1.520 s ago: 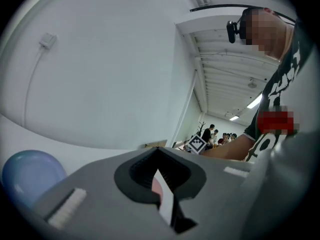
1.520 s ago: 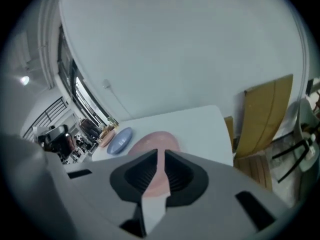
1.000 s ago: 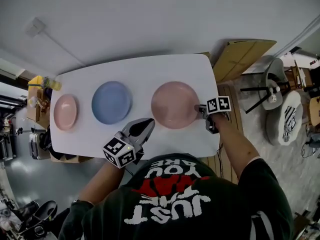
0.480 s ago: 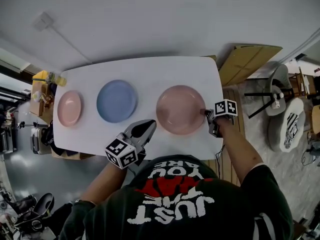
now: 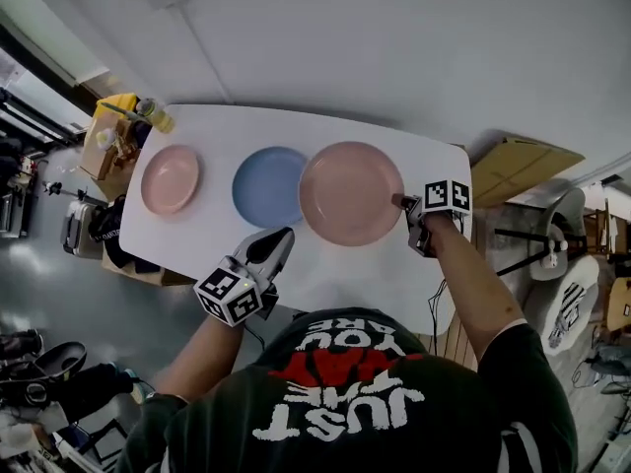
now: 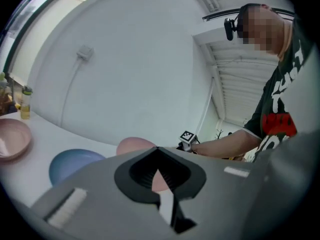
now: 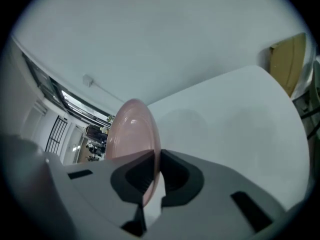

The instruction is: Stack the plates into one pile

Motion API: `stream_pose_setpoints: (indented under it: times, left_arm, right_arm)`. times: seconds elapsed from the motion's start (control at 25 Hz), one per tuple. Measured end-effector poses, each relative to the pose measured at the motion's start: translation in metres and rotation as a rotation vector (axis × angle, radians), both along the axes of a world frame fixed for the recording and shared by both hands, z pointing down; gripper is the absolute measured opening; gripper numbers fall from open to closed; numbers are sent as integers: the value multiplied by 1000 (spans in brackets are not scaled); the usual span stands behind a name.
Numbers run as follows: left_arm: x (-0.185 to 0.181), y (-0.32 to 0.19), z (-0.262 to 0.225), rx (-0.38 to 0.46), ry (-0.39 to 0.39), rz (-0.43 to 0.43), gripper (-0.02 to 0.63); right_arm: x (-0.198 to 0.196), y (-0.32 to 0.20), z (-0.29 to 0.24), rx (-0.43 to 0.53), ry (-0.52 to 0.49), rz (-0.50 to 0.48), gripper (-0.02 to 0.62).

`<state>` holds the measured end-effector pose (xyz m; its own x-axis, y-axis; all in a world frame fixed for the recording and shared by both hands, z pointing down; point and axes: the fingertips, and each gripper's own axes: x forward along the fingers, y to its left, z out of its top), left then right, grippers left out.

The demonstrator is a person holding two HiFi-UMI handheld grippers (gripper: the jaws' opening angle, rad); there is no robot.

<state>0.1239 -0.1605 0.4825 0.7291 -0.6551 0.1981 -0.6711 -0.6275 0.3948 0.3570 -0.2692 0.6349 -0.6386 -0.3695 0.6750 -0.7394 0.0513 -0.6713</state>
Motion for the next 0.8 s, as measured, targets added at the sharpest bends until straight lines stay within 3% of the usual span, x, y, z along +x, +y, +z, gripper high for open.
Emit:
stream_pose_setpoints:
  times: [0.2, 0.44, 0.6, 0.8]
  left_arm:
    - [-91, 8, -3, 12, -4, -177, 0]
    - [-170, 36, -14, 7, -3, -346, 0]
    - [-216, 49, 2, -5, -5, -421, 0]
    - [-245, 61, 10, -22, -7, -468, 0]
  right_arm:
    - [-90, -42, -4, 16, 25, -121, 17]
    - [-164, -69, -10, 18, 64, -206, 17]
    - [-206, -81, 16, 5, 91, -241, 17]
    - [-228, -83, 32, -13, 115, -261, 17]
